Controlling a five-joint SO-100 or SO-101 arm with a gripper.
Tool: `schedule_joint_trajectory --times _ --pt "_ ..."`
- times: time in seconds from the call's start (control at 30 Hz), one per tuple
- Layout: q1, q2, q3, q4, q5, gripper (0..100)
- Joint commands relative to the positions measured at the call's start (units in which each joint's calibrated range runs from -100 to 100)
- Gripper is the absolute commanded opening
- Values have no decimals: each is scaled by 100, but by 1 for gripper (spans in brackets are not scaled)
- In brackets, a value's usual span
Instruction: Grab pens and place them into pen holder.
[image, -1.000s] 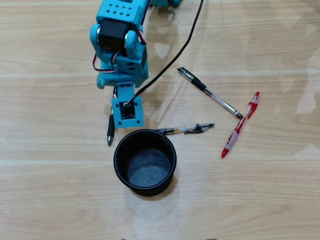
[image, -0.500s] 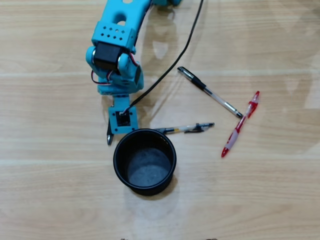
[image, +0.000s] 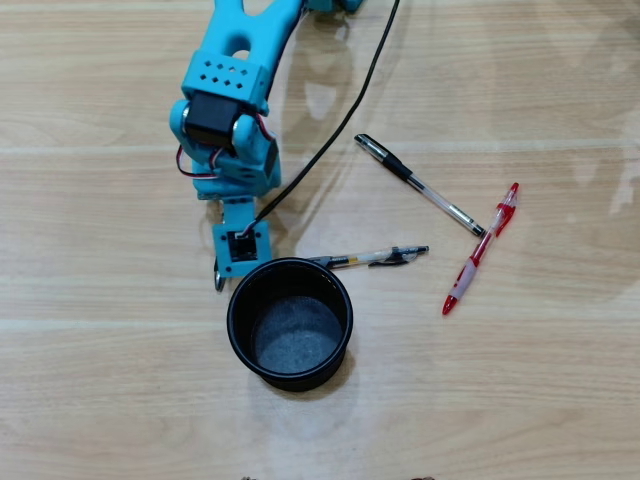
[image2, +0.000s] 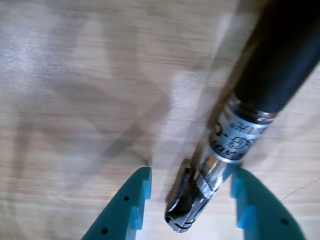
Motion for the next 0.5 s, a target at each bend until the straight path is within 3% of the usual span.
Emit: schedule_joint_trajectory --times 0.0,0.47 --pt "18 41 -62 -84 38 3" --pt "437 -69 -52 -15 347 2"
